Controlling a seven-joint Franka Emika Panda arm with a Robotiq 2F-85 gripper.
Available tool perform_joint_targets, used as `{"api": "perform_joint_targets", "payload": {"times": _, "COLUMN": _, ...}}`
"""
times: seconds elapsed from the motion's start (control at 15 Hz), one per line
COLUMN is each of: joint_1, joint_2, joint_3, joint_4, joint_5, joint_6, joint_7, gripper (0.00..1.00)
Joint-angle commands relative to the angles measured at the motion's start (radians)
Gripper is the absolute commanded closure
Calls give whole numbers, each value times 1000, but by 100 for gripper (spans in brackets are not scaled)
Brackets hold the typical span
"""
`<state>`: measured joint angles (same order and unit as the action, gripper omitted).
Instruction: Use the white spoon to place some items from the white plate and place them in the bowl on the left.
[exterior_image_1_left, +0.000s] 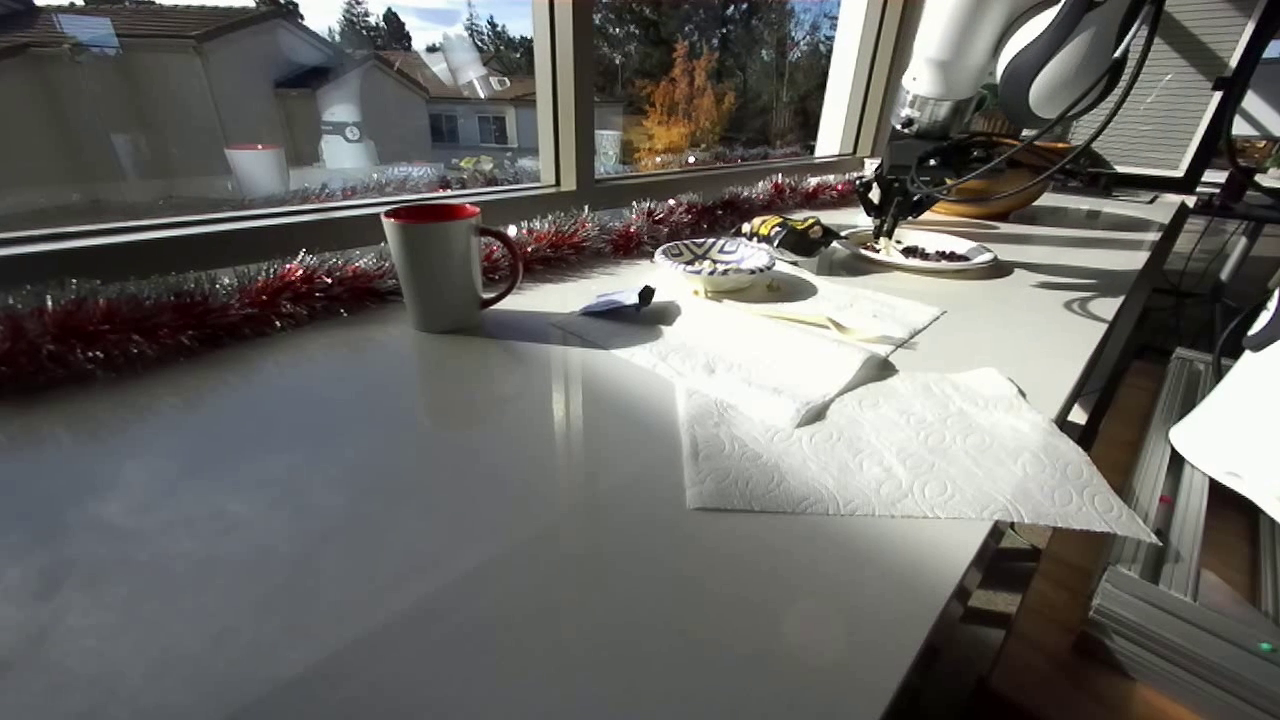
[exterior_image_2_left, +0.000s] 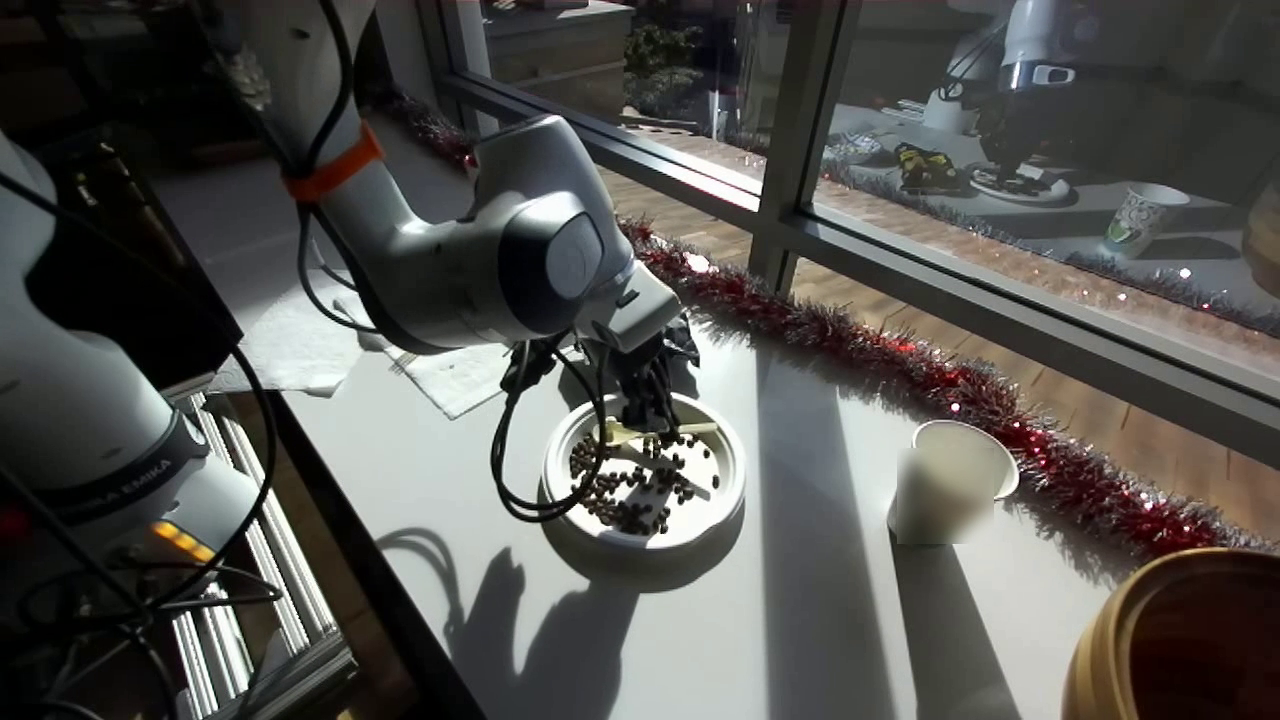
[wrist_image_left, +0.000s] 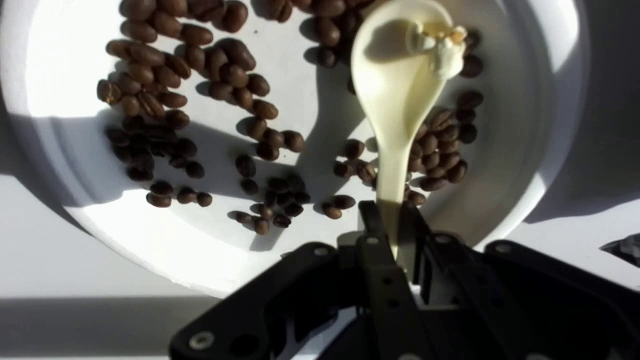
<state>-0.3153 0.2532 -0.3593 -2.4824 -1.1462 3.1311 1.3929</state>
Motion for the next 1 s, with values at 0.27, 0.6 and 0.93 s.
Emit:
{"api": "perform_joint_targets", "payload": {"times": 0.27, "joint_1": -92, "joint_2": -48, "joint_3": 135, "joint_4": -94, "joint_5": 457, "joint_6": 26, "joint_7": -390, "gripper": 97}}
{"api": "perform_joint_targets", "payload": {"times": 0.6, "joint_1": -98, "joint_2": -195, "joint_3": 172, "joint_4": -99, "joint_5": 477, "joint_6": -140, "joint_7": -384, "gripper": 97}}
{"api": "perform_joint_targets", "payload": {"times": 0.93, "joint_1": -47, "joint_2": -323, "joint_3": 210, "joint_4": -104, "joint_5": 477, "joint_6": -336, "joint_7": -340, "gripper": 97}}
